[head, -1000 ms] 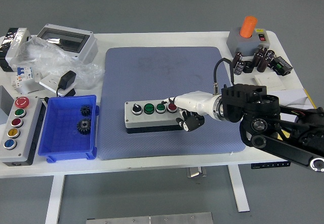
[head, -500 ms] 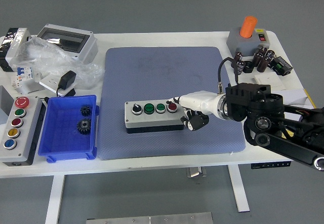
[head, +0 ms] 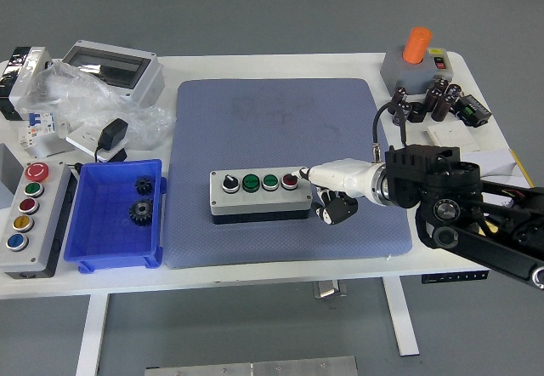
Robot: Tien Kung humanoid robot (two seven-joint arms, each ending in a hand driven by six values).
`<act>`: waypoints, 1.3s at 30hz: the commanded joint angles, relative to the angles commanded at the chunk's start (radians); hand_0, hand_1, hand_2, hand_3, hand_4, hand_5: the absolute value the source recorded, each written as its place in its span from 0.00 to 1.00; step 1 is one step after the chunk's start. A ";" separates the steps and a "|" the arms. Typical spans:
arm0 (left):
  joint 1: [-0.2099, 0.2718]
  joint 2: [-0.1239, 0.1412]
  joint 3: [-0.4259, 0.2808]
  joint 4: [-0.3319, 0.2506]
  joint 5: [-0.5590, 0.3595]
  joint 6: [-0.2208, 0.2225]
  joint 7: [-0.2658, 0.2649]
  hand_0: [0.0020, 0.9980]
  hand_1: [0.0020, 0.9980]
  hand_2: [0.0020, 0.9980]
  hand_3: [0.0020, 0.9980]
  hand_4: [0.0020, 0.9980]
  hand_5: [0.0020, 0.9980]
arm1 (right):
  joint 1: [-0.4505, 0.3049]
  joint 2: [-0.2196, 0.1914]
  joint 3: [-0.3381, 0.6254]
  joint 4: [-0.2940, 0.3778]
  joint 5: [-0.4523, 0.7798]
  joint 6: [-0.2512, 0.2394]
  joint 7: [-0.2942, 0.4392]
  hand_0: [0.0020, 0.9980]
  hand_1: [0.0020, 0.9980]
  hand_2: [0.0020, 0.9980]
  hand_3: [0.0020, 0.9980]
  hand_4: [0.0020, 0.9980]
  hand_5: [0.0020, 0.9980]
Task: Pick up the button,place it on the desk,press the button,press the button
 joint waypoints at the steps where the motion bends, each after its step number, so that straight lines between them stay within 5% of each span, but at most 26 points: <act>1: 0.000 0.000 0.000 0.000 0.000 0.000 0.000 0.66 0.68 0.60 0.57 0.50 0.12 | -0.001 0.000 -0.001 -0.002 0.000 0.000 0.000 0.41 0.38 0.26 1.00 0.30 0.02; 12: -0.001 0.001 0.003 0.000 -0.002 -0.001 -0.003 0.66 0.68 0.60 0.57 0.50 0.12 | -0.011 -0.006 -0.001 0.004 -0.001 -0.005 0.003 0.41 0.37 0.26 1.00 0.30 0.02; 18: 0.002 0.000 0.004 0.000 -0.007 -0.001 -0.004 0.66 0.68 0.60 0.57 0.50 0.12 | -0.039 -0.039 0.110 0.086 0.109 -0.063 0.084 0.41 0.37 0.26 0.99 0.31 0.02; 25: 0.009 -0.002 0.000 0.000 0.001 -0.002 0.000 0.66 0.68 0.60 0.57 0.50 0.12 | -0.118 -0.063 0.255 0.115 0.264 -0.070 0.149 0.39 0.37 0.26 0.97 0.34 0.03; 26: 0.010 -0.002 0.000 0.000 0.001 -0.003 0.000 0.66 0.68 0.60 0.57 0.50 0.12 | -0.135 -0.066 0.274 0.115 0.281 -0.082 0.161 0.39 0.37 0.26 0.97 0.34 0.03; 27: 0.011 -0.003 0.001 0.001 0.002 -0.003 0.000 0.66 0.68 0.60 0.57 0.50 0.12 | -0.157 -0.069 0.300 0.115 0.297 -0.103 0.180 0.43 0.40 0.37 0.89 0.60 0.19; 32: 0.014 -0.004 0.008 0.001 -0.005 -0.005 -0.003 0.66 0.68 0.60 0.57 0.50 0.12 | -0.245 -0.076 0.403 0.115 0.312 -0.215 0.273 0.43 0.40 0.37 0.89 0.60 0.19; 33: 0.015 -0.004 0.010 0.002 -0.008 -0.006 -0.004 0.66 0.68 0.60 0.57 0.50 0.12 | -0.268 -0.076 0.432 0.114 0.320 -0.250 0.303 0.58 0.54 0.58 0.79 0.67 0.26; 38: 0.018 -0.005 0.008 0.003 -0.007 -0.009 0.001 0.66 0.68 0.60 0.57 0.50 0.12 | -0.354 -0.067 0.538 0.102 0.363 -0.388 0.411 0.58 0.54 0.58 0.79 0.67 0.26; 39: 0.018 -0.006 0.009 0.003 -0.008 -0.010 0.001 0.66 0.68 0.60 0.57 0.51 0.12 | -0.372 -0.064 0.562 0.098 0.372 -0.421 0.438 0.64 0.65 0.69 0.76 0.77 0.43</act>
